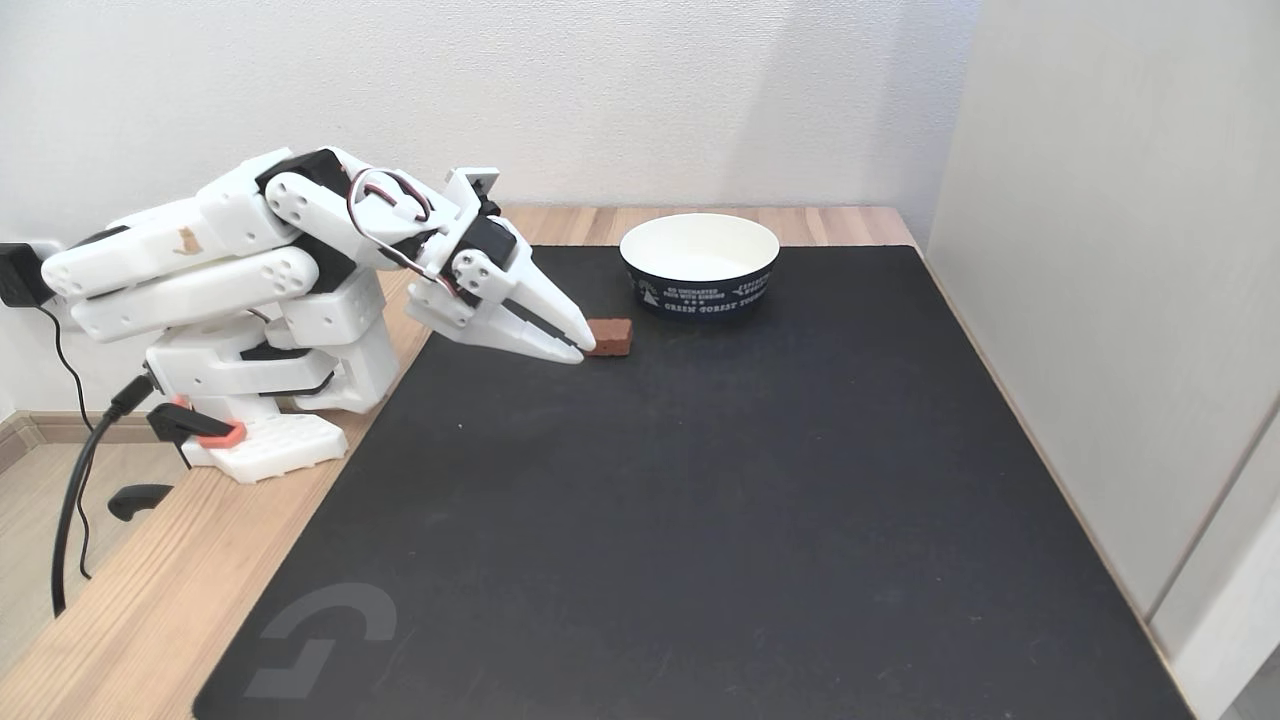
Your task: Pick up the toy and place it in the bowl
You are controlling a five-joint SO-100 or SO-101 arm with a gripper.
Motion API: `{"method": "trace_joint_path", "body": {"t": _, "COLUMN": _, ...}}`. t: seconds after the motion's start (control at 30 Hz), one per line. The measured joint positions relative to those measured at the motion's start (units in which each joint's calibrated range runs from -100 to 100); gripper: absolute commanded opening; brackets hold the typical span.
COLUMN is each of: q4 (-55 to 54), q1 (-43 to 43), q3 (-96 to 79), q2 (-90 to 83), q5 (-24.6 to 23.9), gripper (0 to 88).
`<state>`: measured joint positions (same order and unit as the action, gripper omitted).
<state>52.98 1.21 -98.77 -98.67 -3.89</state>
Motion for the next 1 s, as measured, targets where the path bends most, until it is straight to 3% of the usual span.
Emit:
{"method": "trace_joint_path", "body": {"t": 0.27, "q4": 0.25, "q1": 0.00, "q3": 0.00, "q2": -0.08, "q5": 2.68, "gripper": 2.3}}
{"method": "trace_joint_path", "body": {"t": 1.0, "q4": 0.25, "q1": -0.50, "q3": 0.00, "q2": -0.08, "q5": 2.68, "gripper": 2.3}}
